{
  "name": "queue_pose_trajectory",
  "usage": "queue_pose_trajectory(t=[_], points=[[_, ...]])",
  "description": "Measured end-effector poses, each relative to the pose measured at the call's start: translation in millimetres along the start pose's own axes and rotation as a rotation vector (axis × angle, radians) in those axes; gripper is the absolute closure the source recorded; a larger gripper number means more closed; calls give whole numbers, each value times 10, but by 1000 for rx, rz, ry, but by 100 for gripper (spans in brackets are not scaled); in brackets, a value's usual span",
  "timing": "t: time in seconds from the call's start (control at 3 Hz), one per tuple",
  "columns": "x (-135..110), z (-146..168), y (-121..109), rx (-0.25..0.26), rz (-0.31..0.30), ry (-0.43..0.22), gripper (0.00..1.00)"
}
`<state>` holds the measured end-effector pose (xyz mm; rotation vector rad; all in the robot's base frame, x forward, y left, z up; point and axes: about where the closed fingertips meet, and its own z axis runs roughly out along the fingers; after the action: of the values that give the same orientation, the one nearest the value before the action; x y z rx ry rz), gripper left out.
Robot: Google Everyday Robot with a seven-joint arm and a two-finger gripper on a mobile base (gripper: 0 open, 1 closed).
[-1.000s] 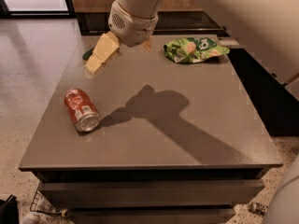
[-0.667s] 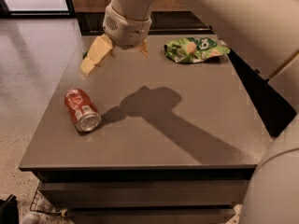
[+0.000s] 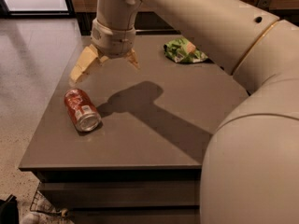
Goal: Place coke can upright
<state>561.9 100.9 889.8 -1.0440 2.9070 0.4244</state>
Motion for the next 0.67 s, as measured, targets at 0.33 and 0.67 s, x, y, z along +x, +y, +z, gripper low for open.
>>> queue_pose_trajectory(t=[0.33, 0.67], points=[[-38, 182, 47, -15, 26, 16, 0], [-40, 316, 133, -10, 45, 26, 0]])
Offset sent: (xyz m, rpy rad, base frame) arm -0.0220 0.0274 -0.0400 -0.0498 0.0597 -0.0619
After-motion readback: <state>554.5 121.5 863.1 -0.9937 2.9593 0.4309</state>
